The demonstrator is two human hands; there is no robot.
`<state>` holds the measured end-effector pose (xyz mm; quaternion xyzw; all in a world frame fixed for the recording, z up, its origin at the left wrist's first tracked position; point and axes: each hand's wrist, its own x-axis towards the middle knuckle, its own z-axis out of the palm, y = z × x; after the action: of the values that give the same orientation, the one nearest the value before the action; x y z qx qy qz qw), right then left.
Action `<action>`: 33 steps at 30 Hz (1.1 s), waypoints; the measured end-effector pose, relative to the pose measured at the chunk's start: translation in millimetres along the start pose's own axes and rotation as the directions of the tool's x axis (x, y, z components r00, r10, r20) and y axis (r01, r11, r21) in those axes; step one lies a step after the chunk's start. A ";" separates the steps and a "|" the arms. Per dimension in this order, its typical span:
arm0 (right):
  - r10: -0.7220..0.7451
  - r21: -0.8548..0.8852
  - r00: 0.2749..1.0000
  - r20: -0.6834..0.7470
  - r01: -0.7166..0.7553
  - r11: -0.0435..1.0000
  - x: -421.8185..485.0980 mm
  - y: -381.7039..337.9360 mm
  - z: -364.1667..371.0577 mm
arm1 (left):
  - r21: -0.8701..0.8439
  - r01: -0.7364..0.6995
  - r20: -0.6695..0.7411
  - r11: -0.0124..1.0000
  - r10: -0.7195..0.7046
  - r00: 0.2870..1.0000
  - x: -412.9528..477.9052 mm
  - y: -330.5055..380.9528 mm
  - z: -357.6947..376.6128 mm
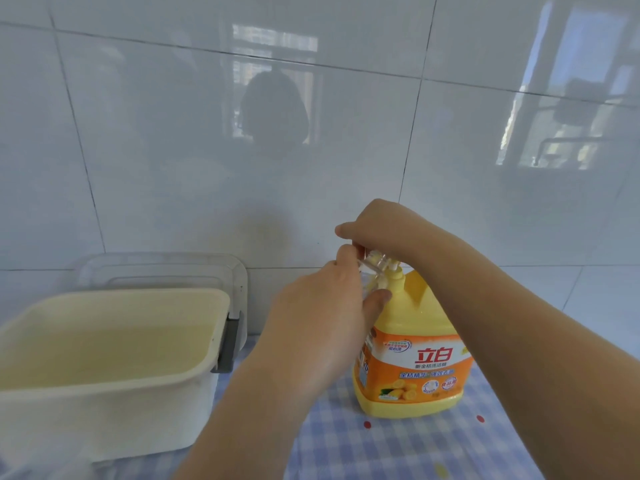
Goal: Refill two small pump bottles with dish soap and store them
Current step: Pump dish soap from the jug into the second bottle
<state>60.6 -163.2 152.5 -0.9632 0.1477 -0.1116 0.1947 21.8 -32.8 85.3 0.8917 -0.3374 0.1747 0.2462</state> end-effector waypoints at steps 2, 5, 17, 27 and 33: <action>0.000 -0.018 1.000 0.009 0.000 1.000 0.9 -2.3 -3.0 | -0.004 -0.003 -0.018 1.000 0.003 1.000 1.0 0.0 -0.7; 0.016 -0.050 1.000 0.021 -0.015 0.999 0.9 -3.4 -3.9 | -0.003 -0.008 -0.025 1.000 0.008 1.000 1.6 -1.1 -1.0; 0.022 -0.029 0.990 0.140 -0.018 0.999 -5.5 -6.8 -6.9 | -0.032 -0.004 0.009 0.999 0.004 1.000 1.1 -0.9 1.5; 0.032 -0.007 0.994 0.103 -0.032 0.999 -4.4 -0.2 5.7 | 0.002 0.004 0.090 1.000 -0.004 0.996 1.3 -4.8 2.2; 0.033 0.013 0.996 0.088 -0.034 0.999 -2.8 0.8 6.7 | -0.012 0.011 0.100 1.000 -0.009 0.995 0.4 -3.4 0.1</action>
<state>59.7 -160.8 145.7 -0.9632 0.1544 -0.0669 0.2096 24.4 -30.9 84.3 0.8994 -0.3458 0.1264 0.2354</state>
